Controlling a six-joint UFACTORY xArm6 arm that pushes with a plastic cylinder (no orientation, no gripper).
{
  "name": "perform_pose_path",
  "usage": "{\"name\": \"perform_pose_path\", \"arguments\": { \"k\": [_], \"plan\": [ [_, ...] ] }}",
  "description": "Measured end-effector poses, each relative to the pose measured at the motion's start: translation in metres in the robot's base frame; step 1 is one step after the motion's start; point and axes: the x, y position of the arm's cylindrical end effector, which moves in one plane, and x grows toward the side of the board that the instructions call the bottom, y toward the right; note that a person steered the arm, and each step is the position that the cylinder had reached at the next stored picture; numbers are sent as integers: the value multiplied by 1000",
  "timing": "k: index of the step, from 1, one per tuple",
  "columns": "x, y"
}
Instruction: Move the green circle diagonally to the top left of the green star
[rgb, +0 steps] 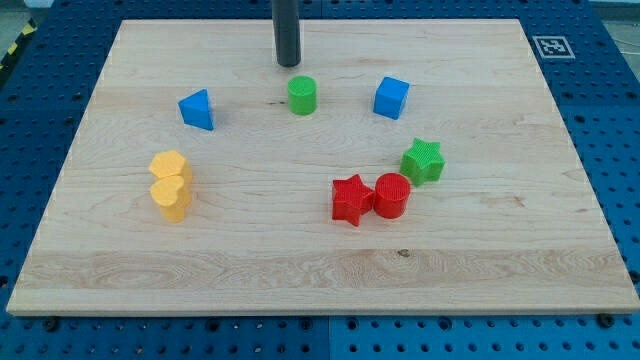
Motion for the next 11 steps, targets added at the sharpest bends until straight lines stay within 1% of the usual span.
{"name": "perform_pose_path", "arguments": {
  "k": [2, 3, 4, 6, 7, 8, 10, 11],
  "plan": [
    [71, 22],
    [86, 24],
    [86, 0],
    [104, -57],
    [114, -56],
    [115, -35],
    [102, 17],
    [123, 61]
  ]
}}
